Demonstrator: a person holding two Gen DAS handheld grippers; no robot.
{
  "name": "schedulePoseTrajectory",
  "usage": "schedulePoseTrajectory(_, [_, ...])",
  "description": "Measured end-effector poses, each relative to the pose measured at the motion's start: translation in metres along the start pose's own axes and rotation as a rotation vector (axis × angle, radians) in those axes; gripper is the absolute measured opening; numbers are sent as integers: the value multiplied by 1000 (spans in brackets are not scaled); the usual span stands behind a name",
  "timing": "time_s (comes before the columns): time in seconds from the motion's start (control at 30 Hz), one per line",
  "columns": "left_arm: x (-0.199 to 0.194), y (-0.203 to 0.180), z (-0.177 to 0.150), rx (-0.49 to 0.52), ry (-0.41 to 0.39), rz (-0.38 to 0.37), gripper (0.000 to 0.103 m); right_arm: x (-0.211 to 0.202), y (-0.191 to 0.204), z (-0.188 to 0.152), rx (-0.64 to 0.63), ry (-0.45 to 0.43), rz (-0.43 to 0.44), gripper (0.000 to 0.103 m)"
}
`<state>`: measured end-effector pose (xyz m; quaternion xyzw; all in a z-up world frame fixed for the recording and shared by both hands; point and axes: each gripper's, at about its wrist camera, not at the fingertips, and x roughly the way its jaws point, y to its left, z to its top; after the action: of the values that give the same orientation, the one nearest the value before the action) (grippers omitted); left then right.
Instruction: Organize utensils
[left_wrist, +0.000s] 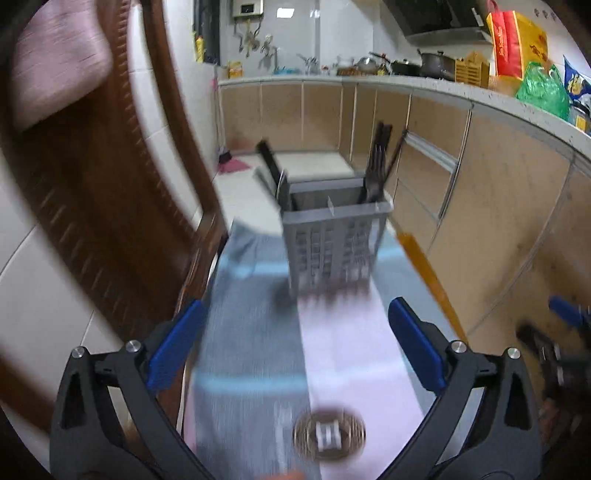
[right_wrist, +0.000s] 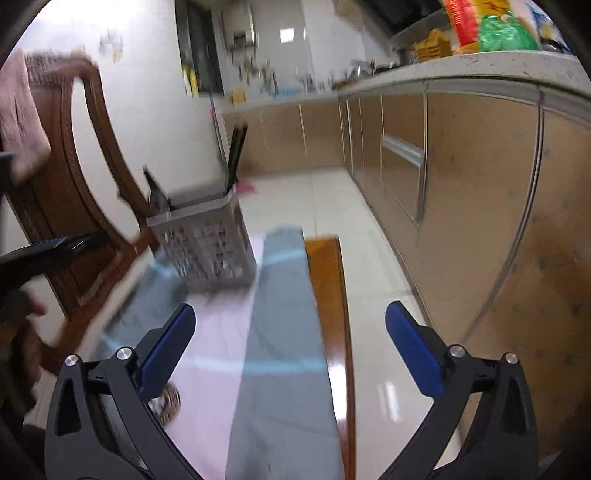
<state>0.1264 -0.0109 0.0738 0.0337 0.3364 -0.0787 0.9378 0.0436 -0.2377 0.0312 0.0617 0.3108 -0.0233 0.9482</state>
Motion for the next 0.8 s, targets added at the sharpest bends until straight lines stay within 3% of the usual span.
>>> schedulePoseTrajectory(0.17, [-42,1,-36,-45,83,121,99,-35,27,5,-28,-5,8,100])
schedulePoseTrajectory(0.33, [-94,-1,-41,-56,52,57,99,-80,57,13,-90,-63,-7,100])
schedulePoseTrajectory(0.4, [-111,0,-37,-63,42,70,99,-92,66,14,-109,-71,-22,100])
schedulePoseTrajectory(0.8, [-147,26,-30,-128,-48,68,99,-125,78,11,-97,-89,-9,100])
